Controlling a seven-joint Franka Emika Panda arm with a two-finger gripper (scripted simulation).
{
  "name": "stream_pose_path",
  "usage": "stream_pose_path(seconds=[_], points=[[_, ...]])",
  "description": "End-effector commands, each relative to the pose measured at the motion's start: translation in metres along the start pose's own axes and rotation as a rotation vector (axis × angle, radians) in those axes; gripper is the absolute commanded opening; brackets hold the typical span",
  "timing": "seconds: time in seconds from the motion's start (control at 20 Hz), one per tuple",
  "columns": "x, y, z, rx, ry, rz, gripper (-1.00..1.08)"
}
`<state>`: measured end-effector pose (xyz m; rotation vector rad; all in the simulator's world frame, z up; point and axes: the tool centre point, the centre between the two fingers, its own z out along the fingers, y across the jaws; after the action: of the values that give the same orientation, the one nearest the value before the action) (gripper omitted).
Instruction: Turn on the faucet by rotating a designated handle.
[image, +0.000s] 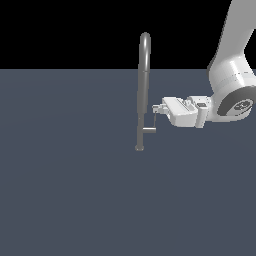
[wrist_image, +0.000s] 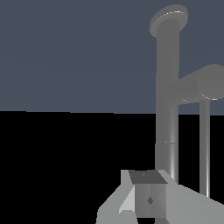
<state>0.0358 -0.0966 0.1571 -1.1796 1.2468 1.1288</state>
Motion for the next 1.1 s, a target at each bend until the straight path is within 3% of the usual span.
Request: stream_pose_path(seconds=[0.0, 0.4, 1.05], points=[[0.006, 0.000, 0.001, 0.018, -0.015, 0.016, -1.00], [0.009, 0.001, 0.002, 0.026, -0.022, 0.023, -1.00], [0.000, 0.026, 0.003, 0.029, -0.020, 0.023, -1.00]])
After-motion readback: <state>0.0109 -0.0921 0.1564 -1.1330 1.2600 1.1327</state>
